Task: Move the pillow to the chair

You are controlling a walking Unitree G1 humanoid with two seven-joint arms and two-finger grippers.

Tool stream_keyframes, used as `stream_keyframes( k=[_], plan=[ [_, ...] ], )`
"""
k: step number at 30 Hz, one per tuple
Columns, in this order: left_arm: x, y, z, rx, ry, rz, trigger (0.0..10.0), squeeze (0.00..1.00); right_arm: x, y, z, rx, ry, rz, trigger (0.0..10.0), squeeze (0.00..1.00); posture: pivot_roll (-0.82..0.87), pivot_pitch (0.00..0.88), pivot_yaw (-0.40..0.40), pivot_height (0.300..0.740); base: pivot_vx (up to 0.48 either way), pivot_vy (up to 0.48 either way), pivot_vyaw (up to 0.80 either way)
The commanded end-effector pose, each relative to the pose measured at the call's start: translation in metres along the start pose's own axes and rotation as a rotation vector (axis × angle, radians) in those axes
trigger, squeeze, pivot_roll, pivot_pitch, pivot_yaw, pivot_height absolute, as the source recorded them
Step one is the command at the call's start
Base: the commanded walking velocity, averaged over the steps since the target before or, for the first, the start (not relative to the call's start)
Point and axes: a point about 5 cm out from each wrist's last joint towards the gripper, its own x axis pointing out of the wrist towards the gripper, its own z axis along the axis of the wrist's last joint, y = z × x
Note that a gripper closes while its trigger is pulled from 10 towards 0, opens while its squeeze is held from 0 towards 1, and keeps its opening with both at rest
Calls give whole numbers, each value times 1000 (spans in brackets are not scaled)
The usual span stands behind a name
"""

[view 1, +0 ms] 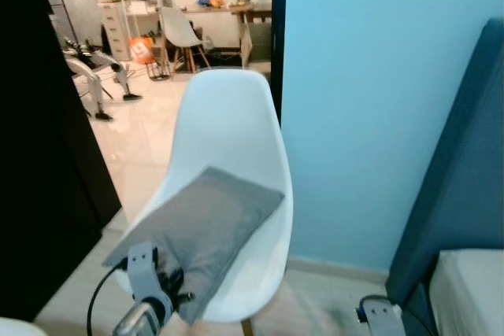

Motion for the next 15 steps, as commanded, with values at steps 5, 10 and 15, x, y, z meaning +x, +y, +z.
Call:
stream_keyframes(
  k=[5,10,15],
  plan=[
    [0,-4,-7,-4,29,-11,10000,0,1,14,13,2,-42,53,10000,0,-118,61,3,505,0,0,0],
    [0,-5,-8,-11,29,-14,10000,0,-1,38,24,91,-88,204,10000,0,-118,64,0,480,0,0,0],
    [0,-6,-10,-37,32,-27,10000,1000,-1,40,24,80,-91,207,10000,0,-118,64,-1,480,0,0,0]
  ],
)
